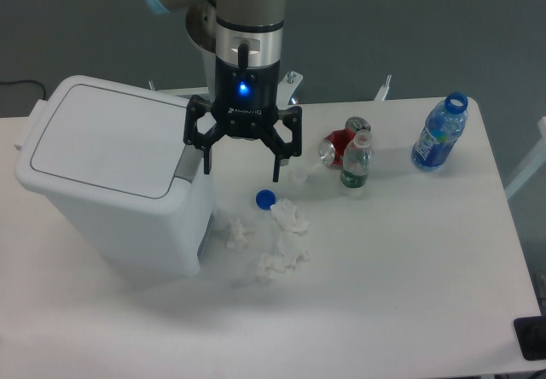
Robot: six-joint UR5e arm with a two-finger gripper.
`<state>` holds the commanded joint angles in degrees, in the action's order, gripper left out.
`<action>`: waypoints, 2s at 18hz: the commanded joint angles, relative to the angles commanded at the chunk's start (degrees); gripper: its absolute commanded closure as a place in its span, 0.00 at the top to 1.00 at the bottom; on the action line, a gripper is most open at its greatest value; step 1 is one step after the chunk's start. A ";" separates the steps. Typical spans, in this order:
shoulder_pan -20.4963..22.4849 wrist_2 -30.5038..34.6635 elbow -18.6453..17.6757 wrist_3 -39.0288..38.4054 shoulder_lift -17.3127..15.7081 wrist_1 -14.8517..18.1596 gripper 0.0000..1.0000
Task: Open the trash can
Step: 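Lower the gripper onto the lid's rear edge near the hinge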
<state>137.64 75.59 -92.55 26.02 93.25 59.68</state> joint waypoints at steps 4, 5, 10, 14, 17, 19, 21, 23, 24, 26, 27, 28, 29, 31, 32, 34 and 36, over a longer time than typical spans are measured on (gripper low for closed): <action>0.00 -0.09 -0.62 -0.09 -0.18 0.09 1.00; -0.09 -0.09 -0.62 -0.09 -0.26 0.09 1.00; -0.79 -0.17 -1.23 -0.09 -0.88 0.17 1.00; -1.40 -0.26 -1.41 -0.26 -0.88 0.26 1.00; -1.41 -0.26 -1.41 -0.18 -0.88 0.26 1.00; -1.41 -0.26 -1.49 -0.18 -0.88 0.26 1.00; -1.41 -0.18 -1.50 -0.18 -0.88 0.18 1.00; -1.41 -0.18 -1.50 -0.09 -0.88 0.18 1.00; -1.41 -0.18 -1.50 -0.09 -0.88 0.18 1.00; -1.41 -0.18 -1.50 -0.09 -0.79 0.18 1.00; -1.41 -0.18 -1.50 -0.09 -0.79 0.18 1.00; -1.41 -0.09 -1.50 -0.09 -0.79 0.18 1.00; -1.41 -0.09 -1.50 -0.09 -0.79 0.18 1.00; -1.41 -0.09 -1.50 -0.09 -0.79 0.18 1.00; -1.41 -0.09 -1.58 -0.09 -0.79 0.18 1.00; -1.41 -0.09 -1.67 -0.09 -0.70 0.09 1.00; -1.41 -0.09 -1.76 -0.09 -0.62 0.09 1.00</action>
<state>136.23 75.50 -94.31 25.93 92.64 59.77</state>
